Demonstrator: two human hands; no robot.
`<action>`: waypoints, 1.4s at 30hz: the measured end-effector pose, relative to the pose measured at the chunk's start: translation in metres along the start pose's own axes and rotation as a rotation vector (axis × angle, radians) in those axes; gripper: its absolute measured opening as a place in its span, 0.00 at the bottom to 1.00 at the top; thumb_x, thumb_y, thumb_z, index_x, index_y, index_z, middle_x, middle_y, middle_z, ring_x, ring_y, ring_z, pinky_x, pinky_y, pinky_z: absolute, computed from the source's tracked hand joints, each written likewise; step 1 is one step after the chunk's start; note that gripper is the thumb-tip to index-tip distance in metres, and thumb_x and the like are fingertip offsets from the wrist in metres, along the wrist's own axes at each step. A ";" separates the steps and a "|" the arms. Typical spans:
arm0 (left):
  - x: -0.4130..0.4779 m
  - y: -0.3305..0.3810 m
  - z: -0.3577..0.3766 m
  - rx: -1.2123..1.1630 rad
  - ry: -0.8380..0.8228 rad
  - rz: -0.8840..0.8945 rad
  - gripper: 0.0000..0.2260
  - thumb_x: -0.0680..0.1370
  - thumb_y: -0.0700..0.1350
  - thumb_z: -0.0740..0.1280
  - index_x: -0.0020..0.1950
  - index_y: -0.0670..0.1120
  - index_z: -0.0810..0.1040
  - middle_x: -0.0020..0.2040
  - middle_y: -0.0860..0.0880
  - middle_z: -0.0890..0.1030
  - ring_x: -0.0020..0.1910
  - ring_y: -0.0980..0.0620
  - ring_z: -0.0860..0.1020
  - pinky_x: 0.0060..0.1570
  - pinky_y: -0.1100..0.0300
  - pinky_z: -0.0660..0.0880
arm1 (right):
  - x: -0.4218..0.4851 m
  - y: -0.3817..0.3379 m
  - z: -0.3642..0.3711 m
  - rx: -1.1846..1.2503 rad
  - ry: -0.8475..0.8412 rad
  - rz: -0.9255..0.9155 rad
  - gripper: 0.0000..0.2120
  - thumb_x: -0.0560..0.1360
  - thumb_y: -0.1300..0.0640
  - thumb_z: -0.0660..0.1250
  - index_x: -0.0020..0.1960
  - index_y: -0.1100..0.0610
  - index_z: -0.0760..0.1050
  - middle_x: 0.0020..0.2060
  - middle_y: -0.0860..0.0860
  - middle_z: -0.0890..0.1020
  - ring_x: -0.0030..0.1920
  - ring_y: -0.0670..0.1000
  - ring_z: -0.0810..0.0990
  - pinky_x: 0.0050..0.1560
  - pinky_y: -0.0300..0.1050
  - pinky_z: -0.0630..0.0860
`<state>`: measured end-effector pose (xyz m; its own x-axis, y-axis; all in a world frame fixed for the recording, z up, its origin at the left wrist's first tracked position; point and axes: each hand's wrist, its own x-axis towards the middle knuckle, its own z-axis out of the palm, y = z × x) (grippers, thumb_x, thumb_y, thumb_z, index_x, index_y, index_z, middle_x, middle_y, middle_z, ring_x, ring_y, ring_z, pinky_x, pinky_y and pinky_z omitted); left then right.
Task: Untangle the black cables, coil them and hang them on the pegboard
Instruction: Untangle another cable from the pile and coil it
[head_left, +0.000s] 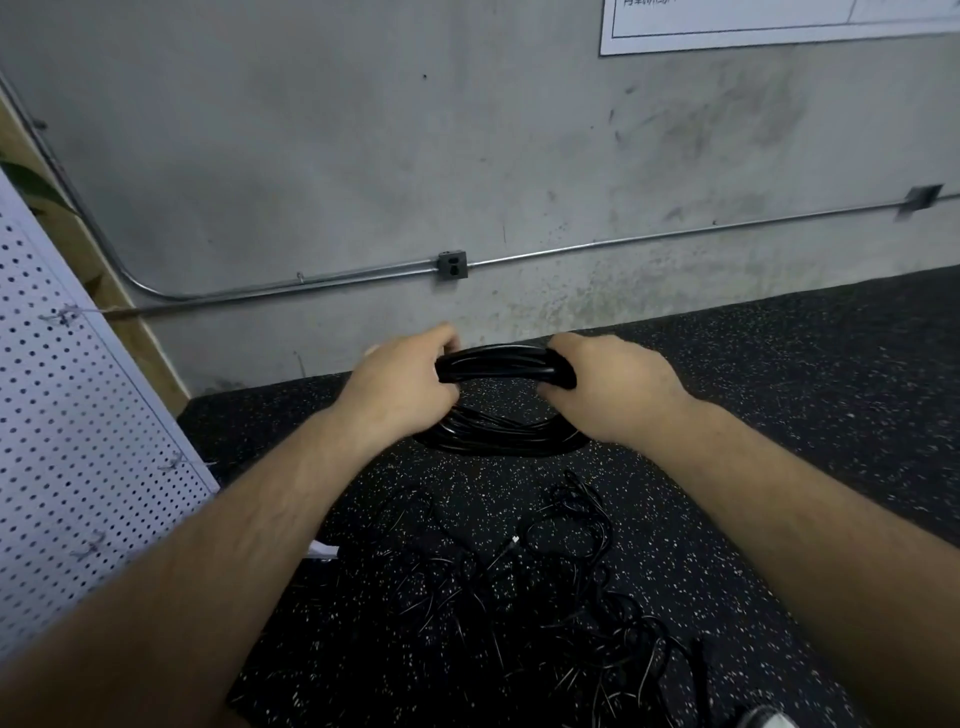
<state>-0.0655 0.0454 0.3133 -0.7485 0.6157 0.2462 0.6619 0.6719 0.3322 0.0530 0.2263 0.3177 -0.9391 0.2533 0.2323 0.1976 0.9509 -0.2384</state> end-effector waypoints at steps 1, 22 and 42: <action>0.001 -0.003 -0.004 -0.007 -0.022 -0.017 0.10 0.75 0.43 0.70 0.51 0.55 0.73 0.42 0.53 0.82 0.41 0.51 0.80 0.42 0.54 0.77 | 0.000 -0.002 -0.001 -0.037 -0.022 -0.016 0.06 0.80 0.50 0.65 0.51 0.48 0.68 0.39 0.47 0.78 0.39 0.53 0.79 0.38 0.46 0.74; -0.008 -0.002 0.002 0.162 0.048 0.242 0.06 0.78 0.40 0.66 0.52 0.48 0.72 0.46 0.55 0.68 0.42 0.52 0.73 0.41 0.61 0.66 | -0.001 -0.029 0.006 -0.240 0.026 -0.227 0.21 0.78 0.48 0.65 0.67 0.55 0.66 0.51 0.53 0.81 0.50 0.58 0.80 0.50 0.51 0.75; -0.015 0.020 0.013 -1.485 -0.014 -0.439 0.16 0.79 0.51 0.71 0.59 0.40 0.79 0.44 0.45 0.81 0.34 0.51 0.81 0.34 0.55 0.81 | 0.004 -0.040 0.025 0.907 0.109 0.185 0.09 0.83 0.52 0.63 0.61 0.53 0.70 0.44 0.44 0.79 0.42 0.44 0.79 0.36 0.33 0.70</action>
<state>-0.0403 0.0549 0.3042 -0.8609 0.4956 -0.1150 -0.2414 -0.1990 0.9498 0.0349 0.1850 0.3046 -0.8737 0.4465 0.1933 0.0034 0.4028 -0.9153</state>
